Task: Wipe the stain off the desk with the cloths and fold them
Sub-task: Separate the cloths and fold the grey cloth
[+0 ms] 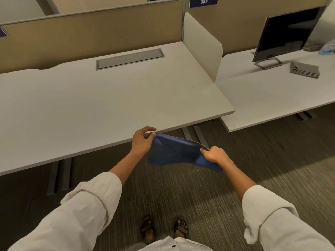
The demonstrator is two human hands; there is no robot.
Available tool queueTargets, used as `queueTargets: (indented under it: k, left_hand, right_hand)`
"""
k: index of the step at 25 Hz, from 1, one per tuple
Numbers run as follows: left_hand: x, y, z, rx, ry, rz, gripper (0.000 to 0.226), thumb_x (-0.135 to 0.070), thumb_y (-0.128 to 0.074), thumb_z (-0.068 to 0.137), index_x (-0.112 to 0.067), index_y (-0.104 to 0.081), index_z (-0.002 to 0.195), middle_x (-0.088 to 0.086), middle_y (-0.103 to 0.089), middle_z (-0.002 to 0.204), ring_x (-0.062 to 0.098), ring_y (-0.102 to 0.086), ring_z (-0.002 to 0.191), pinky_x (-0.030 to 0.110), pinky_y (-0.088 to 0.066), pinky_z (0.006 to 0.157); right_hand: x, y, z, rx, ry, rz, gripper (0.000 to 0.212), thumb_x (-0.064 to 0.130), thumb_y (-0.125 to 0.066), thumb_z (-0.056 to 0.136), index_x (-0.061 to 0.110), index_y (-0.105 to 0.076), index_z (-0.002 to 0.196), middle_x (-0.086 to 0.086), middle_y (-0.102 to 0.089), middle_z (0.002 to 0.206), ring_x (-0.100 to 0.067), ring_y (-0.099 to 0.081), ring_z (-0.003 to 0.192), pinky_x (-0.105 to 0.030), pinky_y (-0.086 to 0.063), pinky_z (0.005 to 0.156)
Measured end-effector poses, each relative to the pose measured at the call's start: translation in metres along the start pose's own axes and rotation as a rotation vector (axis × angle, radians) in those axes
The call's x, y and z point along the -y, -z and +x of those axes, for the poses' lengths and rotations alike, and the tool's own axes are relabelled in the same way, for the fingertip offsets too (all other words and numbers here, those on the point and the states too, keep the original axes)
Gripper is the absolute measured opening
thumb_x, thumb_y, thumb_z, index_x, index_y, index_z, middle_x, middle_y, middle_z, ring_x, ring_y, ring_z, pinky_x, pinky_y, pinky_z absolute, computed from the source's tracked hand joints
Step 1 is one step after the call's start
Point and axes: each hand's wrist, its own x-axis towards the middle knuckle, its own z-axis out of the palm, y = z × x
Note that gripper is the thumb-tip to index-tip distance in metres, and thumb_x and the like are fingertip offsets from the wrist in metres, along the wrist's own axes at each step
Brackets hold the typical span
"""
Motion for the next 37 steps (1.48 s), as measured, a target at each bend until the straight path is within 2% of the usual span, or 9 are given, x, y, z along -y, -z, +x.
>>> queueTargets:
  k: [2,3,7,12,17,20,24,30,37]
  left_hand:
    - [-0.001,-0.009,-0.005,0.055,-0.012,0.0,0.014,-0.012,-0.058,0.095,-0.02,-0.067,0.102,0.006,-0.069,0.102,0.023,-0.068,0.09,0.026,-0.057,0.071]
    - [-0.002,-0.013,-0.008,0.092,-0.027,-0.002,0.013,-0.012,-0.057,0.095,-0.02,-0.064,0.102,0.007,-0.069,0.098,0.022,-0.069,0.086,0.025,-0.057,0.067]
    - [-0.006,-0.025,-0.023,0.237,-0.063,-0.002,0.015,-0.015,-0.057,0.095,-0.024,-0.052,0.106,0.009,-0.07,0.088,0.019,-0.071,0.078,0.031,-0.061,0.066]
    - [-0.012,-0.029,-0.035,0.384,-0.16,0.063,0.015,-0.01,-0.054,0.094,-0.025,-0.053,0.097,0.001,-0.067,0.089,0.007,-0.068,0.074,0.017,-0.051,0.057]
    - [-0.017,-0.022,-0.037,0.484,-0.14,0.095,0.023,0.005,-0.047,0.085,-0.012,-0.063,0.088,0.009,-0.067,0.091,0.018,-0.064,0.079,0.029,-0.056,0.07]
    - [-0.016,-0.014,-0.035,0.461,-0.144,0.099,0.016,-0.005,-0.056,0.085,-0.008,-0.072,0.085,0.01,-0.072,0.088,0.022,-0.069,0.084,0.031,-0.058,0.078]
    - [-0.01,-0.009,-0.039,0.424,-0.253,0.174,0.017,-0.027,-0.081,0.075,-0.012,-0.075,0.08,0.001,-0.072,0.073,0.014,-0.067,0.066,0.022,-0.055,0.065]
    - [-0.012,-0.003,-0.036,0.289,-0.343,0.276,0.006,-0.027,-0.07,0.068,-0.023,-0.071,0.062,-0.009,-0.065,0.058,0.004,-0.058,0.051,0.016,-0.047,0.051]
    - [-0.012,-0.003,-0.039,0.278,-0.32,0.394,0.01,-0.022,-0.08,0.074,-0.017,-0.076,0.081,-0.003,-0.07,0.075,0.012,-0.064,0.066,0.025,-0.056,0.061]
  right_hand:
    - [0.025,0.005,-0.013,0.556,0.218,0.354,0.05,0.053,-0.073,0.077,0.007,-0.069,0.094,-0.012,-0.07,0.091,-0.019,-0.067,0.077,-0.035,-0.051,0.072]
    - [0.031,0.0,-0.016,0.692,0.297,0.575,0.044,0.043,-0.07,0.084,0.0,-0.064,0.093,-0.015,-0.065,0.09,-0.018,-0.063,0.073,-0.03,-0.05,0.066]
    - [0.041,-0.005,-0.031,0.307,-0.103,0.955,0.021,0.024,-0.055,0.098,0.003,-0.056,0.096,-0.009,-0.057,0.081,-0.013,-0.056,0.065,-0.017,-0.05,0.05]
    - [0.059,-0.02,-0.041,0.427,-0.135,1.241,0.024,0.015,-0.057,0.097,-0.001,-0.057,0.114,-0.011,-0.059,0.081,-0.013,-0.058,0.062,-0.016,-0.053,0.042]
    - [0.073,-0.034,-0.042,0.358,-0.175,1.437,0.011,0.006,-0.056,0.096,-0.003,-0.058,0.101,-0.023,-0.063,0.097,-0.025,-0.065,0.075,-0.026,-0.059,0.048]
    - [0.076,-0.038,-0.04,0.327,-0.164,1.425,0.006,0.003,-0.055,0.096,-0.003,-0.058,0.096,-0.024,-0.066,0.09,-0.028,-0.068,0.077,-0.03,-0.061,0.054]
    - [0.078,-0.042,-0.041,0.347,-0.139,1.432,0.005,-0.002,-0.055,0.094,-0.001,-0.057,0.098,-0.025,-0.066,0.095,-0.031,-0.07,0.083,-0.033,-0.063,0.059]
    - [0.073,-0.045,-0.038,0.415,-0.096,1.369,0.019,0.0,-0.058,0.093,0.0,-0.058,0.112,-0.027,-0.068,0.109,-0.033,-0.073,0.093,-0.035,-0.063,0.067]
    - [0.07,-0.043,-0.04,0.557,-0.149,1.518,0.027,-0.006,-0.058,0.09,-0.002,-0.058,0.117,-0.031,-0.062,0.118,-0.036,-0.071,0.097,-0.034,-0.064,0.064]
